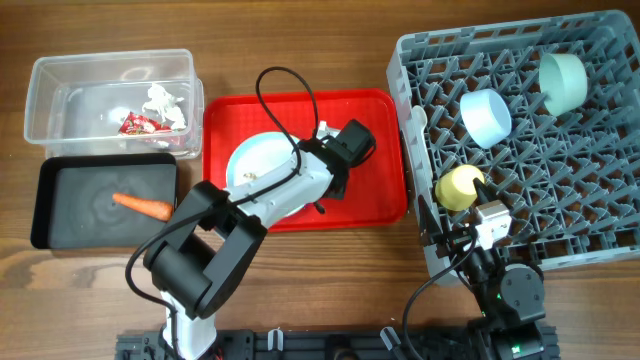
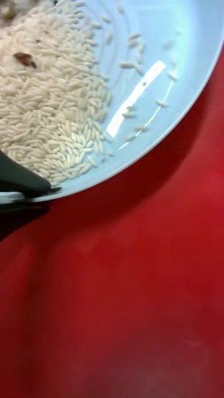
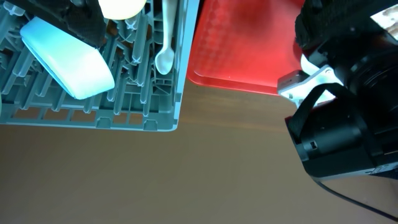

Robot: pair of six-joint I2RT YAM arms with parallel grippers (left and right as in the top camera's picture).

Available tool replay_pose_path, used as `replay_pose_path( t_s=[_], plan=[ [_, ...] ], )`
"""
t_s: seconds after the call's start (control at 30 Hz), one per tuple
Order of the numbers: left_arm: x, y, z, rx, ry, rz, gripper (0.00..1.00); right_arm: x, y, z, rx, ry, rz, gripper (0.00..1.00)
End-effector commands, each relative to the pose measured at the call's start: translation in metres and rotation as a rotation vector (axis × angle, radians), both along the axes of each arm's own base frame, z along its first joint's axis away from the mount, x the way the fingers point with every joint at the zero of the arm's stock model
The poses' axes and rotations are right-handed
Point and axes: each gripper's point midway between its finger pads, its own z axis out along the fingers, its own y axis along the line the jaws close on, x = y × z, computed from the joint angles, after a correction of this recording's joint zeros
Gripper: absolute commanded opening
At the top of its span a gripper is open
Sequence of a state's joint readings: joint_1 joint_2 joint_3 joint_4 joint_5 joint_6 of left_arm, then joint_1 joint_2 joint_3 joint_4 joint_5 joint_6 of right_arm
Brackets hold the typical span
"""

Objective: Sort waste into correct bins and load items into the dishwasher rack
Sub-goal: 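Grasp the white plate's rim with the left gripper and lift it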

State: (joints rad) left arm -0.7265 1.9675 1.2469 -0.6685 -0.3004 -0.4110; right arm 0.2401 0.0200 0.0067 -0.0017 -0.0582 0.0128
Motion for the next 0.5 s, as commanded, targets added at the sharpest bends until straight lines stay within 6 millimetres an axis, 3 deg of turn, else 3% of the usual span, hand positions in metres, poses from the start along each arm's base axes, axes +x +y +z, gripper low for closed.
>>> replay_pose_path(
  t_s=[0.0,0.17,0.47],
  plan=[
    [-0.004,0.004,-0.019,0.046,0.046,-0.056,0.04,0.000,-0.003,0.003,-0.006,-0.018,-0.014,1.00],
    [0.000,0.010,-0.006,0.085,0.021,-0.040,0.04,0.000,-0.003,0.003,-0.006,-0.018,-0.014,1.00],
    [0.004,0.019,0.050,0.112,-0.041,-0.022,0.04,0.000,-0.003,0.003,-0.006,-0.018,-0.014,1.00]
  ],
)
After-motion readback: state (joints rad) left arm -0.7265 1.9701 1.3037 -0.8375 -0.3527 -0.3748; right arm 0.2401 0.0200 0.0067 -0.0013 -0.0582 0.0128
